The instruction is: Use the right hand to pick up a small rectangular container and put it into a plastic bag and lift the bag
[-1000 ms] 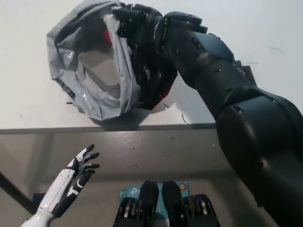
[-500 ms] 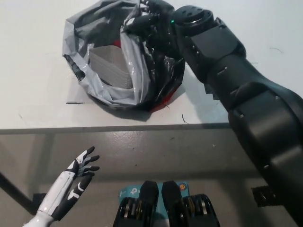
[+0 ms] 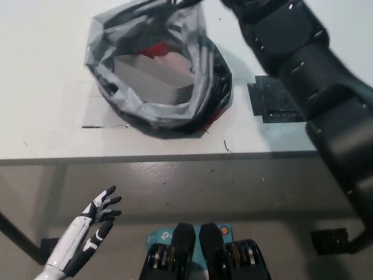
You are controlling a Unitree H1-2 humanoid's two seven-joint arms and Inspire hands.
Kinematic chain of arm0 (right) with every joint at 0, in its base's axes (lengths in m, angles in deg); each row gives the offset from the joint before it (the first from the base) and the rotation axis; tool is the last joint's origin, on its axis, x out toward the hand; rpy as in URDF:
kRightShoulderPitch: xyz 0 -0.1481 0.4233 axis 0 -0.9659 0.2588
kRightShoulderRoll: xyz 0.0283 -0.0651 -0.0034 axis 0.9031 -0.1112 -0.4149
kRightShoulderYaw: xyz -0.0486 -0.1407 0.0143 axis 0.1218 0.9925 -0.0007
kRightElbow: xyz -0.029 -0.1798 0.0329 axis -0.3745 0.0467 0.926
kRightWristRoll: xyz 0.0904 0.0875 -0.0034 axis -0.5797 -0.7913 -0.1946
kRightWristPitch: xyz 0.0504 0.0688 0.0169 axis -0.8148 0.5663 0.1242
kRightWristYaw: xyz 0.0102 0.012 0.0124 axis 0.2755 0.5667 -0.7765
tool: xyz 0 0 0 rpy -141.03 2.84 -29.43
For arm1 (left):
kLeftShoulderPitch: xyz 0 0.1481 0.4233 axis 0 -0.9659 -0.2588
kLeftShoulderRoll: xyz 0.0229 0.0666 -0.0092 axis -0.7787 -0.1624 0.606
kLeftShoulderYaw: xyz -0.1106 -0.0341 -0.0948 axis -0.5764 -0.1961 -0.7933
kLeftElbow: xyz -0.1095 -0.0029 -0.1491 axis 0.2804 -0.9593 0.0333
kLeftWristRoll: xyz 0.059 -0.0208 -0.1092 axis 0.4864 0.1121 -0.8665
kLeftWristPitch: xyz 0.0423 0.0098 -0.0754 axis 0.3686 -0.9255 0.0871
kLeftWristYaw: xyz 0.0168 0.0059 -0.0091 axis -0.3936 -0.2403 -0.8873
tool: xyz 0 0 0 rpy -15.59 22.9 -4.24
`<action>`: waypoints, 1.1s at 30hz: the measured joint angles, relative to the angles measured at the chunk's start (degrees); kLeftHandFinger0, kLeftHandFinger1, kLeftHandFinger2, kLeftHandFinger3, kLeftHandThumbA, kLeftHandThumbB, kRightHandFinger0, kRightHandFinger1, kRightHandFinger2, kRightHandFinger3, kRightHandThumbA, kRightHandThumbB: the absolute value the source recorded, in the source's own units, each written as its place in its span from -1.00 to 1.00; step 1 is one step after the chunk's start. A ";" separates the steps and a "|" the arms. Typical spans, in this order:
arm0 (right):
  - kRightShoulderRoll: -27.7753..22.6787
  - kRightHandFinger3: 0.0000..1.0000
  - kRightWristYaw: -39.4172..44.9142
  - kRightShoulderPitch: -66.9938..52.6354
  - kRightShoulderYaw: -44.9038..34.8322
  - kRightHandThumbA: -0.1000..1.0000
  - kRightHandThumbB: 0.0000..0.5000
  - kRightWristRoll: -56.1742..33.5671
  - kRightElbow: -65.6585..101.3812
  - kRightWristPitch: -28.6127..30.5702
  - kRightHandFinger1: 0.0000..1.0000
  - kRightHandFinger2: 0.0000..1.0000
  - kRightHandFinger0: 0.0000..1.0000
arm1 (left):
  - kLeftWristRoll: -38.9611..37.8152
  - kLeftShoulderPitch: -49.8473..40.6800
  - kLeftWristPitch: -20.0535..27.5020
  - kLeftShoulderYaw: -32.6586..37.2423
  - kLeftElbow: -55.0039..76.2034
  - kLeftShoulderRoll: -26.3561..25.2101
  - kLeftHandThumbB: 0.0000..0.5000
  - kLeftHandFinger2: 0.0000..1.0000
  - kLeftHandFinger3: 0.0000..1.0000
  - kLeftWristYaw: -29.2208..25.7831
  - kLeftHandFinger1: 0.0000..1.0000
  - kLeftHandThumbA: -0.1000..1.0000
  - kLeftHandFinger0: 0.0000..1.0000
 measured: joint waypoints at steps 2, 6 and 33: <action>-1.64 1.00 2.63 1.34 3.60 0.35 0.32 2.15 1.31 -0.24 1.00 1.00 1.00 | 0.00 -0.19 -0.01 0.00 -0.04 0.01 -0.41 0.80 1.00 0.00 0.58 1.00 0.56; -3.52 1.00 7.00 2.50 9.90 0.39 0.26 5.19 2.23 -0.31 1.00 1.00 1.00 | -0.01 -0.33 -0.06 0.00 -0.11 0.01 -0.44 0.80 1.00 0.00 0.58 1.00 0.56; -12.56 1.00 14.83 -21.46 11.46 0.88 0.26 13.95 44.33 -3.34 1.00 1.00 1.00 | -0.03 3.46 -0.48 -0.02 -2.51 0.29 -0.34 1.00 1.00 0.00 1.00 1.00 1.00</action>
